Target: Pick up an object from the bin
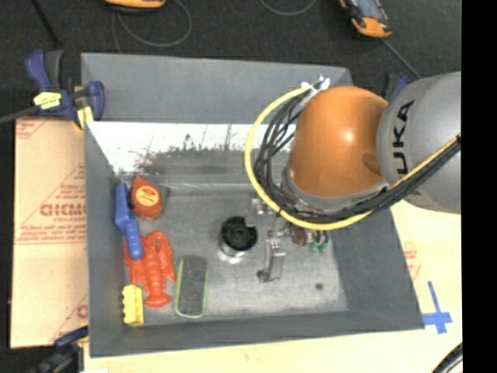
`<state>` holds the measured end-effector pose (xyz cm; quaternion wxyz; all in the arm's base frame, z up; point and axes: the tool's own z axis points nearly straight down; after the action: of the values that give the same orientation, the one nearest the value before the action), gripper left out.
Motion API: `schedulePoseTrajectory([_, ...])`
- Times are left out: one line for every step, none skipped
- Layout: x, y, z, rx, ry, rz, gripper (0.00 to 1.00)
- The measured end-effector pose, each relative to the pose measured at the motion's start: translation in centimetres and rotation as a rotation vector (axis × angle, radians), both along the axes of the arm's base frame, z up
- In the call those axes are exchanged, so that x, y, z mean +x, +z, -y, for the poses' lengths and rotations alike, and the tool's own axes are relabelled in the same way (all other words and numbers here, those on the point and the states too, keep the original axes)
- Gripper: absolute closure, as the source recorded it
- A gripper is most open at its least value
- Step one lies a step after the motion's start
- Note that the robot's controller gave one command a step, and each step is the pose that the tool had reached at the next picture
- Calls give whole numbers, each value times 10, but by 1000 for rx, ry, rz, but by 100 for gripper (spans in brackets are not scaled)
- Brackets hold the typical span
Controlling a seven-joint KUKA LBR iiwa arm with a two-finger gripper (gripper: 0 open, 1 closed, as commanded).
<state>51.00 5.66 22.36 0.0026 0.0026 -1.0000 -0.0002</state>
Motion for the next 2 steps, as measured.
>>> schedulePoseTrajectory([1,4,0,1,-2,8,0])
schedulePoseTrajectory([9,-41,-2,0,27,17,0])
